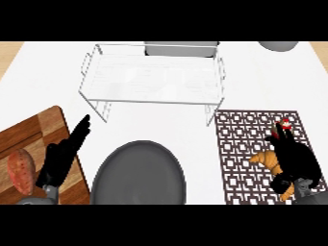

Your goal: Pick the croissant from the placemat and place it in the tiered shelf

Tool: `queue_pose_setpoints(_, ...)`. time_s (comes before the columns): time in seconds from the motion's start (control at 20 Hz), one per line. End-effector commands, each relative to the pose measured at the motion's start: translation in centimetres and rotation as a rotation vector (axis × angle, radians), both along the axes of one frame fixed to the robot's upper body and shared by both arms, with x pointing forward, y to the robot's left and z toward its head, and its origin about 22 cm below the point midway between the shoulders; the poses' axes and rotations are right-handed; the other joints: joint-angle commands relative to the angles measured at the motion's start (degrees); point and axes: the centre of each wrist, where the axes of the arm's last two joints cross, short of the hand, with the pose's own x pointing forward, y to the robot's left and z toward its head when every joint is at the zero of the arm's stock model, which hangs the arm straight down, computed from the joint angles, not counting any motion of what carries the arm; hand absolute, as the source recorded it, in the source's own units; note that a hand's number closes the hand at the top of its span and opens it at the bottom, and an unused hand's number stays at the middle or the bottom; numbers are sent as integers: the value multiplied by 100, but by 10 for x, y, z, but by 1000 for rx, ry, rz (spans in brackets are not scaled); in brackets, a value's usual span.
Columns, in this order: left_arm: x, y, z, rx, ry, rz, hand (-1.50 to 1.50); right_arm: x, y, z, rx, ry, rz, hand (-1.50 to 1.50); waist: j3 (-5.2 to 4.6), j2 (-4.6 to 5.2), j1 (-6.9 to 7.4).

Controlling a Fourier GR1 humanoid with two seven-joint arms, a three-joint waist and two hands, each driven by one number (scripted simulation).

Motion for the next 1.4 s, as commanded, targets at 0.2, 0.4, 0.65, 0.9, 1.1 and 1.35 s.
queue_pose_setpoints(0.2,-1,9,5,1,-4,0,0,0,1,-32,44,20,106,150,45,42,9)
queue_pose_setpoints(0.4,6,0,1,-1,-1,-13,0,-6,3,-27,31,-35,130,150,43,38,-18)
queue_pose_setpoints(0.65,6,4,2,-6,1,-17,0,4,8,-1,-7,-139,72,150,42,35,-22)
queue_pose_setpoints(0.9,0,-5,-6,9,-1,-11,0,-20,36,30,50,-266,26,150,39,23,-71)
queue_pose_setpoints(1.1,-12,20,2,9,15,7,0,-43,132,38,198,-284,-121,150,37,-10,-20)
queue_pose_setpoints(1.35,-6,-1,-6,2,13,-6,0,-74,175,107,182,-452,-172,150,27,-7,-65)
